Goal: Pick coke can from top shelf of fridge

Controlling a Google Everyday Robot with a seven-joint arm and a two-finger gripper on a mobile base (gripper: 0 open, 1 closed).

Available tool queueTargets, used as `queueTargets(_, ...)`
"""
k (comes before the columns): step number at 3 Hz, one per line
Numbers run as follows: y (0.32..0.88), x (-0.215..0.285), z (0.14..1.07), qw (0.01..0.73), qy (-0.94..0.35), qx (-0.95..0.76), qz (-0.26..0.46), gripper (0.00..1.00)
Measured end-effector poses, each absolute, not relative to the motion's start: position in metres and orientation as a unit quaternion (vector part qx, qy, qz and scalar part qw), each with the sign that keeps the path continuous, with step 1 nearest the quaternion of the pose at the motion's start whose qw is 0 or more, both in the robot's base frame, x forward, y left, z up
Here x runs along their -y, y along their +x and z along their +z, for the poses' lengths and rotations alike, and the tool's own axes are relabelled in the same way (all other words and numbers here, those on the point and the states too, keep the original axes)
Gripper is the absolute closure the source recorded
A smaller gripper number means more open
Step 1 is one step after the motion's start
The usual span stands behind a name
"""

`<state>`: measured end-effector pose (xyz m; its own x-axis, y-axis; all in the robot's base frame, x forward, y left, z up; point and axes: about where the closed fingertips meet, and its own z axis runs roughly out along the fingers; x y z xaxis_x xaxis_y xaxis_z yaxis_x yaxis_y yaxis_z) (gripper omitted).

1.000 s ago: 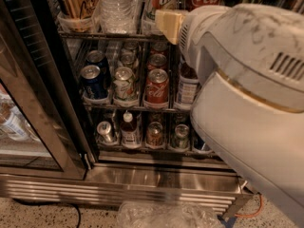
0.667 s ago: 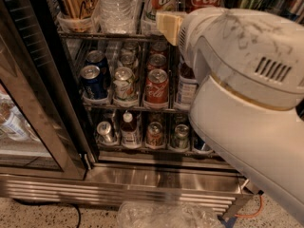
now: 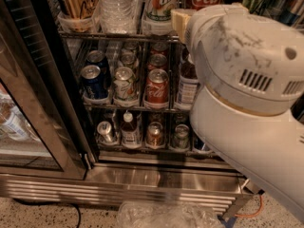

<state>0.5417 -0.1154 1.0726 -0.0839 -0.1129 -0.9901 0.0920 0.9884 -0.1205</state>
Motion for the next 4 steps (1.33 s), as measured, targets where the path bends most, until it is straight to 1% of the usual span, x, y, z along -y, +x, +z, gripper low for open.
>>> queueTargets(1,0.545,0.119,1.072,0.681,-0.005,-0.728,-0.085,0.16)
queueTargets(4,0.568,0.120,1.073,0.704,0.008,-0.706,-0.075,0.17)
